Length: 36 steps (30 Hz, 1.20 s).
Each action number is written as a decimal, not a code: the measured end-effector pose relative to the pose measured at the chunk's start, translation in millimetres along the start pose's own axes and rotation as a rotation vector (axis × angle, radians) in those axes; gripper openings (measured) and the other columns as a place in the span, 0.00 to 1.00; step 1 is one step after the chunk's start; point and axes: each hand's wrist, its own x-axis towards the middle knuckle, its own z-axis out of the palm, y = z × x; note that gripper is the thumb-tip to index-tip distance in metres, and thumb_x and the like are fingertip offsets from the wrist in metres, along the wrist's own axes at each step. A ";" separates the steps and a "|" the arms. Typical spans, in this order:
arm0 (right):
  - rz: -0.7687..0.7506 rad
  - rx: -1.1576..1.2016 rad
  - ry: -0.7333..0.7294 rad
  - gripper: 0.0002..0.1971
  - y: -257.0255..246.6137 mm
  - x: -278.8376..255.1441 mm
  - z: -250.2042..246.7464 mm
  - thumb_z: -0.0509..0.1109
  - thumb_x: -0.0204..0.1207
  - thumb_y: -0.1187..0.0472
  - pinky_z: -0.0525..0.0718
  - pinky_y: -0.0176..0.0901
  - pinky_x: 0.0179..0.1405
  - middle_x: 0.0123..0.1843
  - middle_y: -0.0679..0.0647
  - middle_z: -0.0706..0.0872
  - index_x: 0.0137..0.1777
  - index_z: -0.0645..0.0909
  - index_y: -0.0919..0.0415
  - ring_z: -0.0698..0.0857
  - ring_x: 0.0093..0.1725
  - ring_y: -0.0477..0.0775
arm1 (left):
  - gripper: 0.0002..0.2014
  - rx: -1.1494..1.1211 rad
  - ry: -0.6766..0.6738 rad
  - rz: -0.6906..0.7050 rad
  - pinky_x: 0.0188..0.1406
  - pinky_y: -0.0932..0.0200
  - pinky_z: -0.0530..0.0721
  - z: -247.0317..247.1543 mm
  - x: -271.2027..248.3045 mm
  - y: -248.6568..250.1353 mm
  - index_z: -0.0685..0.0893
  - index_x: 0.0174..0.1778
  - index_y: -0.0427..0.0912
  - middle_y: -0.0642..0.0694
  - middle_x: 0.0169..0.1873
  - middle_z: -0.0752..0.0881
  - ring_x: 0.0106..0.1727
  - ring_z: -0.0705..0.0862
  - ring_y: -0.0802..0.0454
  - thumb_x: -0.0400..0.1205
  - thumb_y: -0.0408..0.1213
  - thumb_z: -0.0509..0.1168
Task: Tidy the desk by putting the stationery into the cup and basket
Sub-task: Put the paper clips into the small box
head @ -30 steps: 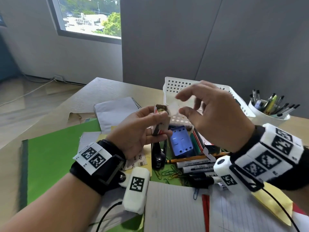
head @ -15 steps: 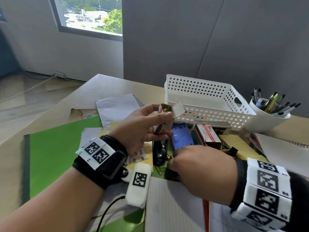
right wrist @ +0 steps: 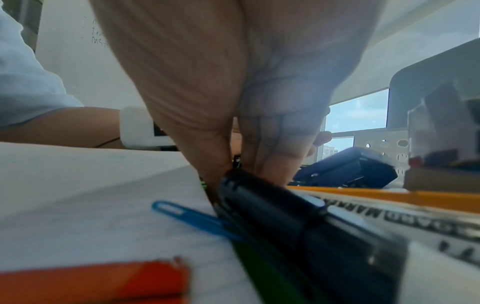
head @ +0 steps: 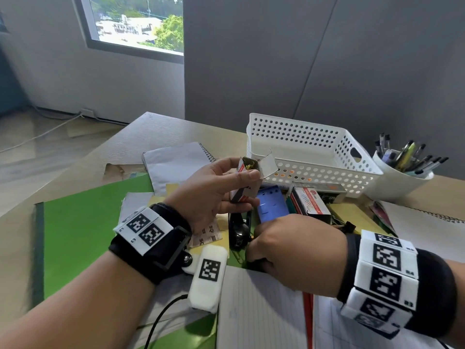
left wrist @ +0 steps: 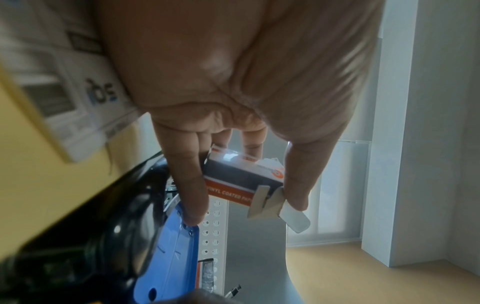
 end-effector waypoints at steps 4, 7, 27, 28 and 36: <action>0.058 0.053 0.019 0.07 -6.5 1.0 -0.4 0.66 0.81 0.60 0.83 0.48 0.41 0.44 0.47 0.77 0.54 0.80 0.46 0.76 0.43 0.57 | 0.24 -0.005 -0.001 -0.001 0.48 0.51 0.92 -1.7 1.2 -0.9 0.85 0.65 0.43 0.39 0.55 0.91 0.56 0.90 0.30 0.73 0.43 0.79; 0.058 0.178 0.159 0.06 2.1 -0.9 -7.0 0.65 0.75 0.58 0.88 0.52 0.41 0.42 0.48 0.84 0.47 0.82 0.48 0.82 0.40 0.57 | 0.22 -0.019 -0.012 -0.002 0.51 0.48 0.91 -2.6 1.1 -1.1 0.86 0.63 0.44 0.38 0.54 0.90 0.56 0.91 0.30 0.73 0.41 0.79; 0.319 0.872 0.497 0.06 55.4 18.8 -64.5 0.82 0.72 0.62 0.90 0.67 0.55 0.40 0.52 0.95 0.42 0.95 0.48 0.92 0.49 0.66 | 0.23 0.071 -0.051 0.010 0.51 0.52 0.91 1.7 -2.1 0.9 0.88 0.61 0.44 0.42 0.49 0.90 0.56 0.89 0.37 0.70 0.36 0.80; 0.316 0.869 0.498 0.06 56.1 19.8 -64.0 0.82 0.72 0.62 0.90 0.68 0.55 0.40 0.53 0.95 0.42 0.95 0.48 0.92 0.49 0.67 | 0.23 0.072 -0.048 0.009 0.51 0.53 0.92 1.9 -2.0 0.9 0.88 0.61 0.44 0.41 0.49 0.90 0.56 0.89 0.37 0.69 0.37 0.80; 0.284 0.804 0.618 0.04 66.0 9.7 -65.9 0.81 0.75 0.59 0.85 0.36 0.33 0.39 0.49 0.93 0.46 0.93 0.48 0.86 0.34 0.50 | 0.21 0.023 -0.048 -0.007 0.45 0.56 0.93 0.2 -2.2 0.4 0.88 0.61 0.44 0.37 0.56 0.91 0.66 0.85 0.25 0.72 0.36 0.81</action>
